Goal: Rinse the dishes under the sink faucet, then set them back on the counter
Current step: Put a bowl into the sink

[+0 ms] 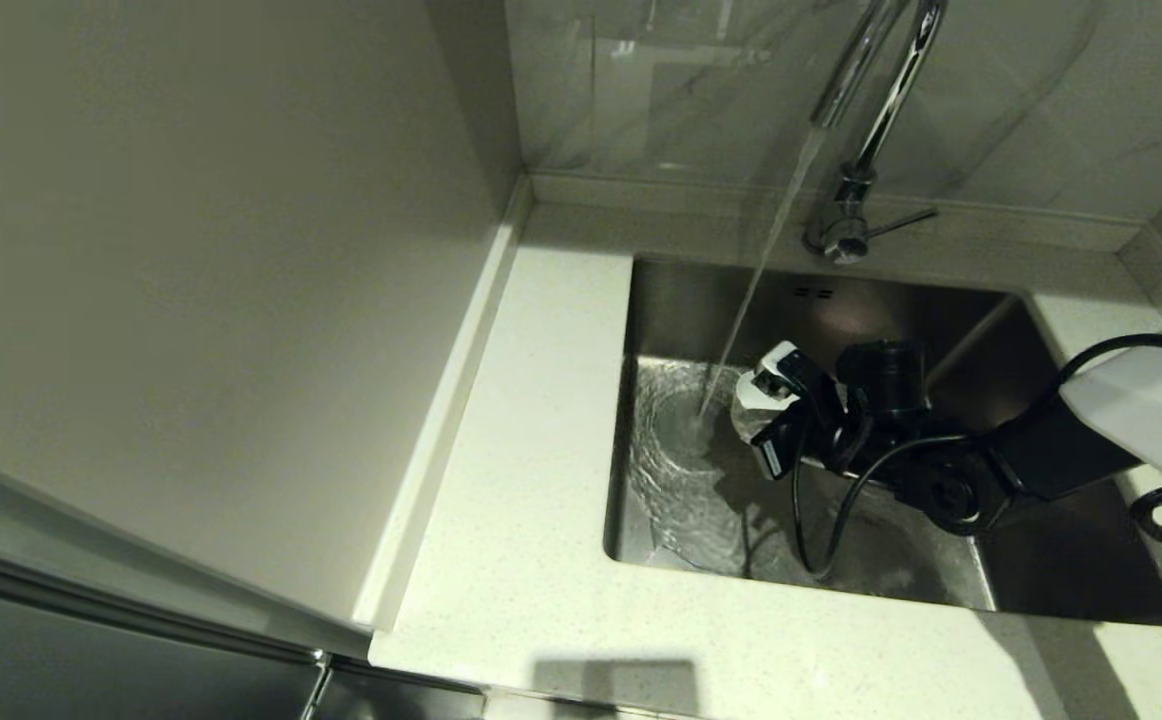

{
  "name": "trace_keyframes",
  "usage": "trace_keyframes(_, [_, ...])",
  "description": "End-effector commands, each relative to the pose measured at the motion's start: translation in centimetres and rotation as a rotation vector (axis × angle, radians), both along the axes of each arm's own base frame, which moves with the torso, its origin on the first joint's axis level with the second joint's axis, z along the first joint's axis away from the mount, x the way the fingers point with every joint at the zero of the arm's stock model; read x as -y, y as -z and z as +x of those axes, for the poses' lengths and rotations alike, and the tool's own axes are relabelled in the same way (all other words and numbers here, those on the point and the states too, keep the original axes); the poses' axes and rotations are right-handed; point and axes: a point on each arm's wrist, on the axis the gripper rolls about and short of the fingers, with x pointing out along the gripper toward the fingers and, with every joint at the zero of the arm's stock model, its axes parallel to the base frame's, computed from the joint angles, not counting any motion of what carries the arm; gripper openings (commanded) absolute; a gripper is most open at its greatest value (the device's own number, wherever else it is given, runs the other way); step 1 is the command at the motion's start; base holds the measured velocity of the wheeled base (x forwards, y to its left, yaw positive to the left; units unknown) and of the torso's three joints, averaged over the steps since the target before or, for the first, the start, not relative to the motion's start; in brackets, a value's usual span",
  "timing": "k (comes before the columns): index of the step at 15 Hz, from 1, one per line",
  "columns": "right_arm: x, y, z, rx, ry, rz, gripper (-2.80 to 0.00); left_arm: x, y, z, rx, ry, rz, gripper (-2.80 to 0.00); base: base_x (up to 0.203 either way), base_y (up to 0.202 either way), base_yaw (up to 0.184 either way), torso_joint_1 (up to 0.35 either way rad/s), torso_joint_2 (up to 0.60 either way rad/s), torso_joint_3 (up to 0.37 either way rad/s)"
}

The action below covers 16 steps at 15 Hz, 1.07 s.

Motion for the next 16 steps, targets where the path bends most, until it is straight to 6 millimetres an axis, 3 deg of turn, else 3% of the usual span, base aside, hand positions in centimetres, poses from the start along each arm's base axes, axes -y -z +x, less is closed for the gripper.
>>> trace_keyframes(1, [0.0, 1.2, 0.7, -0.006, 0.032, -0.037, -2.80, 0.0, 0.0, 0.0, 0.002, -0.001, -0.001, -2.80, 0.000, 0.000, 0.000, 0.000, 0.00, 0.000])
trace_keyframes(3, [0.1, 1.7, 0.9, -0.004, 0.057, -0.074, -2.80, 0.0, 0.0, 0.0, 0.002, -0.001, -0.001, -2.80, 0.000, 0.000, 0.000, 0.000, 0.00, 0.000])
trace_keyframes(4, [0.0, 1.8, 1.1, -0.002, 0.060, -0.076, -0.58, 0.0, 0.0, 0.0, 0.002, -0.001, -0.001, -2.80, 0.000, 0.000, 0.000, 0.000, 0.00, 0.000])
trace_keyframes(5, [-0.1, 1.9, 1.3, -0.003, 0.059, -0.075, 0.00, 0.0, 0.0, 0.0, 0.002, -0.001, -0.001, -2.80, 0.000, 0.000, 0.000, 0.000, 0.00, 0.000])
trace_keyframes(8, [-0.2, 2.5, 1.6, -0.010, 0.060, -0.076, 0.00, 0.0, 0.0, 0.0, 0.002, -0.001, -0.001, -2.80, 0.000, 0.000, 0.000, 0.000, 0.00, 0.000])
trace_keyframes(11, [-0.1, 1.6, 1.8, 0.013, 0.067, -0.064, 0.00, 0.0, 0.0, 0.0, 0.002, -0.001, -0.001, -2.80, 0.000, 0.000, 0.000, 0.000, 0.00, 0.000])
trace_keyframes(13, [0.6, -0.6, 1.3, 0.047, 0.082, -0.049, 0.00, 0.0, 0.0, 0.0, 0.002, -0.001, -0.001, -2.80, 0.000, 0.000, 0.000, 0.000, 0.00, 0.000])
trace_keyframes(16, [2.7, -5.5, -1.4, 0.062, 0.116, -0.038, 0.00, 0.0, 0.0, 0.0, 0.002, -0.001, -0.001, -2.80, 0.000, 0.000, 0.000, 0.000, 0.00, 0.000])
